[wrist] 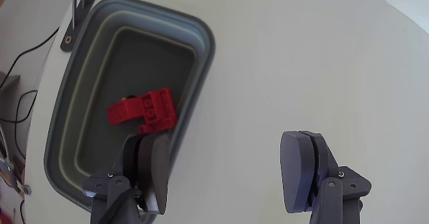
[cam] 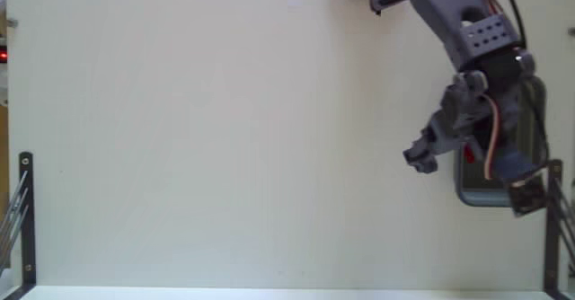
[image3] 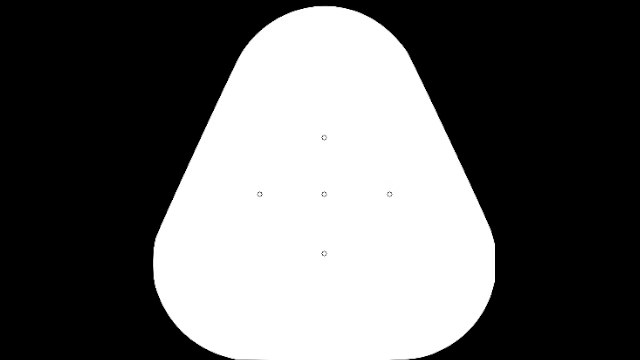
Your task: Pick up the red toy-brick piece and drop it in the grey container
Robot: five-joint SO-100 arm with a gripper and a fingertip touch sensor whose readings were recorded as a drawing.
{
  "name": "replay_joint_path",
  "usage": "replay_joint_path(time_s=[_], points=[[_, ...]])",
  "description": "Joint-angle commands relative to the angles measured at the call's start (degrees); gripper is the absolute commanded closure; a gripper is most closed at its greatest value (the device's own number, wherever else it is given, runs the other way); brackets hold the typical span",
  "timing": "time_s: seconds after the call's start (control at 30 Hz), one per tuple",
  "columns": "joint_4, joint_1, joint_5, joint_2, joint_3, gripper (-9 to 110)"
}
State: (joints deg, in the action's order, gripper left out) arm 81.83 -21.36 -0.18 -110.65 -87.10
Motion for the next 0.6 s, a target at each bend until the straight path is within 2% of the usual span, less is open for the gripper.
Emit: replay_joint_path(time_s=[0.0,0.57], points=[[0.0,2.0,0.2,-6.0,-2.2,-9],[0.1,12.2,0.2,-19.4,-15.5,-9]])
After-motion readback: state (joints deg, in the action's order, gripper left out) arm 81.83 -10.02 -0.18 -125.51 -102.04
